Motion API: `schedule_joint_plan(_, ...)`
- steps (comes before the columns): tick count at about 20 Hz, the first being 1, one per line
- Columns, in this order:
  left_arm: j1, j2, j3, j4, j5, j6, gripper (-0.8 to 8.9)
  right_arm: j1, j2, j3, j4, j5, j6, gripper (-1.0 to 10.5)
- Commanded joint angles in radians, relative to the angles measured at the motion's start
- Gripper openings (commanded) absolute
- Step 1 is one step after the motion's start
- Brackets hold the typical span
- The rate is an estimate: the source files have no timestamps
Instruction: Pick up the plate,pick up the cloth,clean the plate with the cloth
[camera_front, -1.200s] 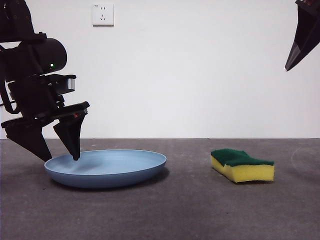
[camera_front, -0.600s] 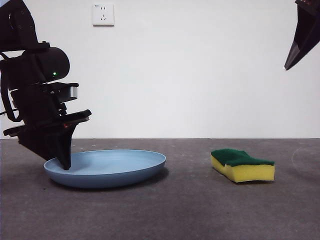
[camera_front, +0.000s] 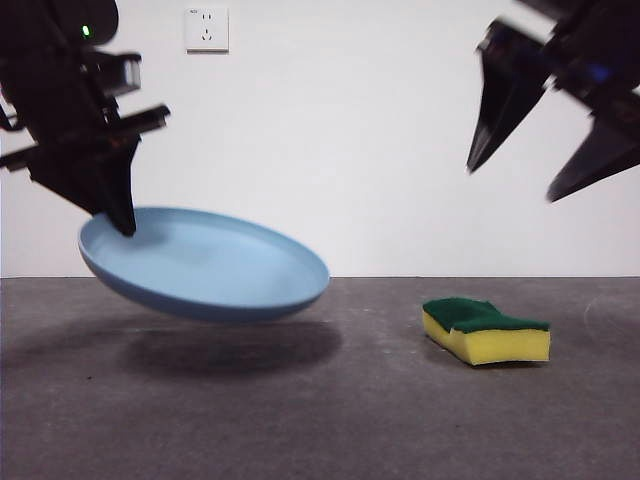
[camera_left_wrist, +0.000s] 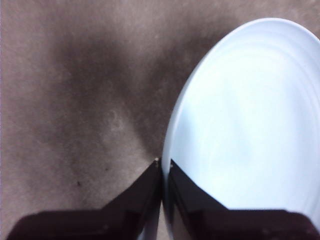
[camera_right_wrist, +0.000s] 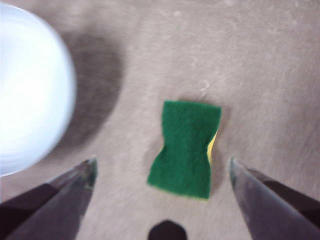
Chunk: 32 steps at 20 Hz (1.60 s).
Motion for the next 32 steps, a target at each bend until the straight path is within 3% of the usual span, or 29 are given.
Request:
schedule_joint_plan(1, 0.000, -0.028, 0.004, -0.017, 0.002, 0.012, -0.07, 0.026, 0.092, 0.033, 0.003, 0.040, -0.027, 4.3)
schedule_joint_plan(4, 0.000, -0.055, 0.004, -0.048, 0.003, 0.015, -0.08, 0.052, 0.197, 0.055, 0.020, 0.093, -0.046, 4.3)
schedule_joint_plan(12, -0.005, -0.059, 0.004, -0.072, 0.003, 0.030, -0.08, 0.064, 0.382, 0.055, 0.101, 0.121, -0.053, 4.3)
schedule_joint_plan(14, -0.005, -0.059, 0.004, -0.071, 0.003, 0.030, -0.08, 0.064, 0.406, 0.055, 0.111, 0.120, -0.055, 3.6)
schedule_joint_plan(17, -0.007, -0.059, 0.004, -0.071, 0.003, 0.030, -0.08, 0.064, 0.431, 0.055, 0.115, 0.120, -0.056, 3.3)
schedule_joint_plan(22, -0.008, -0.059, 0.004, -0.070, 0.003, 0.031, -0.08, 0.064, 0.438, 0.055, 0.117, 0.121, -0.071, 0.0)
schedule_joint_plan(26, -0.007, -0.059, 0.004, -0.058, 0.001, 0.031, -0.08, 0.073, 0.427, 0.055, 0.117, 0.113, -0.068, -0.1)
schedule_joint_plan(32, -0.011, -0.057, 0.004, -0.032, -0.002, 0.030, -0.08, 0.148, 0.303, 0.056, 0.116, 0.110, 0.000, -0.1)
